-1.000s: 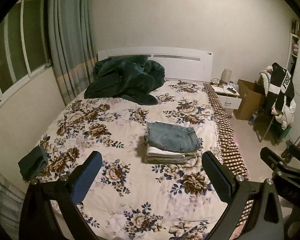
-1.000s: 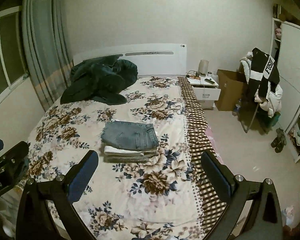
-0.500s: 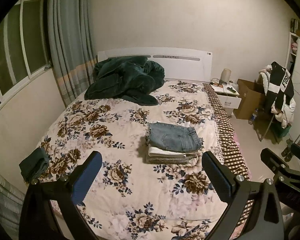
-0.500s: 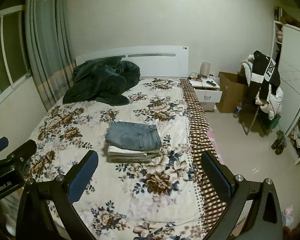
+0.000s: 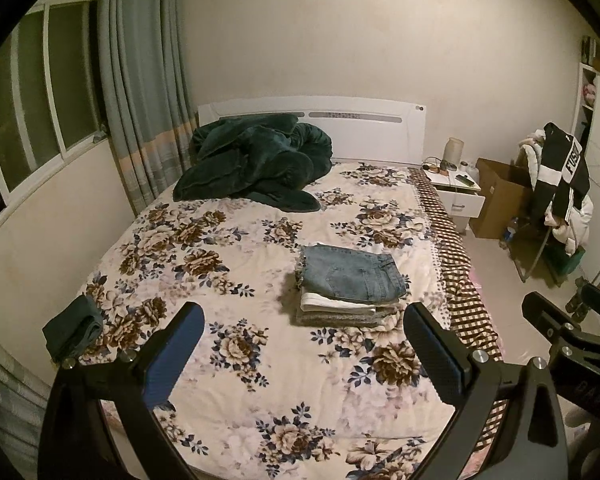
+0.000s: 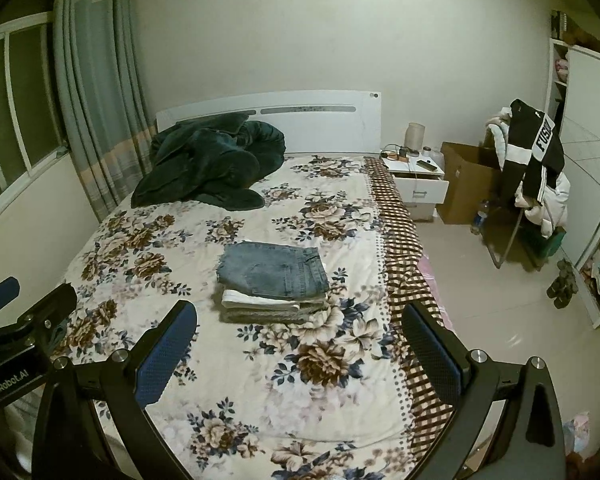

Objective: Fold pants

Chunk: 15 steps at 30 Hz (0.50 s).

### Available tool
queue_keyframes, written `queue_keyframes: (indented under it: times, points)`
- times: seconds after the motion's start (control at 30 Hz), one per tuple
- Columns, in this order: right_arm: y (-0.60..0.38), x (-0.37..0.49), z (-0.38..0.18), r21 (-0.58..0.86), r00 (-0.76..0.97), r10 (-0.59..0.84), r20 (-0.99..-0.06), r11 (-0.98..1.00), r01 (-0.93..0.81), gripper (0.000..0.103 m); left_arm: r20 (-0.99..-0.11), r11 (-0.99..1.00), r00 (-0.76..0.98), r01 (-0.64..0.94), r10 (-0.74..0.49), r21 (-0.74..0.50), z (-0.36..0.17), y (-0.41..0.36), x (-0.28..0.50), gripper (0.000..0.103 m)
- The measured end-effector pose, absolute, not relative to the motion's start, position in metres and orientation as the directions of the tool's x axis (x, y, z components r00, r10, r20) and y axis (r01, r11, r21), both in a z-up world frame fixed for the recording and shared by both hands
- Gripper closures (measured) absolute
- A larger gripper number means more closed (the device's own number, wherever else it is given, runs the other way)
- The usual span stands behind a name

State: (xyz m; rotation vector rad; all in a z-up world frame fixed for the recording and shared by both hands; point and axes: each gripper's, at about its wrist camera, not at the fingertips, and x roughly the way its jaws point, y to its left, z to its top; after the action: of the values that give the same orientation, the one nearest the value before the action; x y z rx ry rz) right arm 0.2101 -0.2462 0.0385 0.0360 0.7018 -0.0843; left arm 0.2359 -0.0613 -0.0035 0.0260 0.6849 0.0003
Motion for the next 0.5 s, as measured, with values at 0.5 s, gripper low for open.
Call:
queue_keyframes:
  times: [0.5]
  points:
    - [-0.2425, 0.2086, 0.0373, 0.013, 0.760, -0.058, -0.647, 0.996, 0.087, 0.000, -0.613, 0.999, 0.789, -0.008, 0.031, 0.040, -0.0020, -0.0577, 0.2251, 0.001]
